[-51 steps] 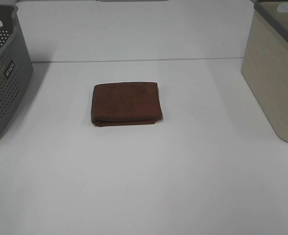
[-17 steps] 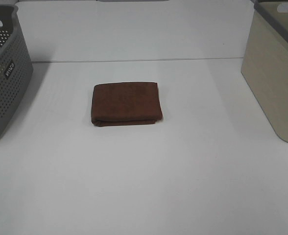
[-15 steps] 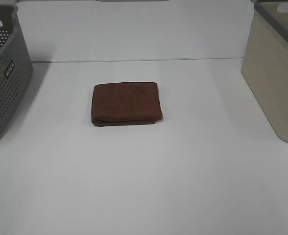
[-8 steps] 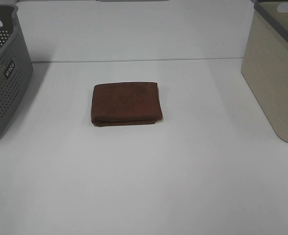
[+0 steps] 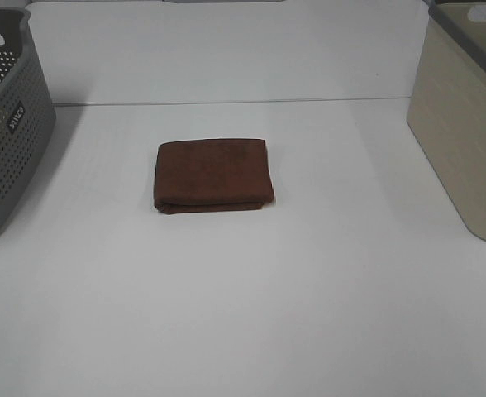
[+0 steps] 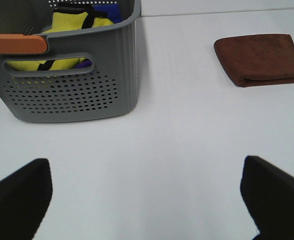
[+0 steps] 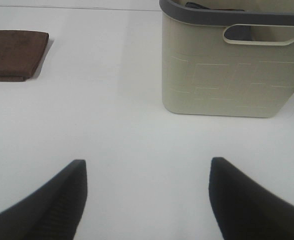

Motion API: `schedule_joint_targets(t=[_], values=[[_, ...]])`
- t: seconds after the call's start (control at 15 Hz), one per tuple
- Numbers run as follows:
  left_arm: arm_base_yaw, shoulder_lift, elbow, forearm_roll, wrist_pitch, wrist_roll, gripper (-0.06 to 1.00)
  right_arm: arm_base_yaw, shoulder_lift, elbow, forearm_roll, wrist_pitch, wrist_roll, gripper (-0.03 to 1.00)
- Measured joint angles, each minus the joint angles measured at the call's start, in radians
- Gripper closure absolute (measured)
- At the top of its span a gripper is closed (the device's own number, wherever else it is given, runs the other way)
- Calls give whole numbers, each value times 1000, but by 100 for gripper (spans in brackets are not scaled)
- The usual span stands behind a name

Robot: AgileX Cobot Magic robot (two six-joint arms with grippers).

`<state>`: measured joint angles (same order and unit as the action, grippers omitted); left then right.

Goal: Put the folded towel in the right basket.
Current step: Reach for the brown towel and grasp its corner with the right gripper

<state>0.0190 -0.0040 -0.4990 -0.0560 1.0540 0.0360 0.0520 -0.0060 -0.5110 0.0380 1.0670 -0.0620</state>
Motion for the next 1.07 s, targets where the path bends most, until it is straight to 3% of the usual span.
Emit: schedule_joint_targets(t=[0.2, 0.33, 0.47, 0.73, 0.93, 1.07], values=[[0, 0, 0, 0, 0, 0, -3, 0, 18, -9, -7, -38, 0, 31], [0, 0, 0, 0, 0, 0, -3, 0, 108, -47, -17, -163, 0, 31], [0, 0, 0, 0, 0, 0, -3, 0, 280, -99, -16, -281, -1, 31], [0, 0, 0, 0, 0, 0, -3, 0, 647, -269, 68, -398, -3, 31], [0, 0, 0, 0, 0, 0, -3, 0, 991, -509, 161, -364, -4, 31], [0, 0, 0, 0, 0, 0, -3, 0, 1222, -699, 230, -257, -26, 31]])
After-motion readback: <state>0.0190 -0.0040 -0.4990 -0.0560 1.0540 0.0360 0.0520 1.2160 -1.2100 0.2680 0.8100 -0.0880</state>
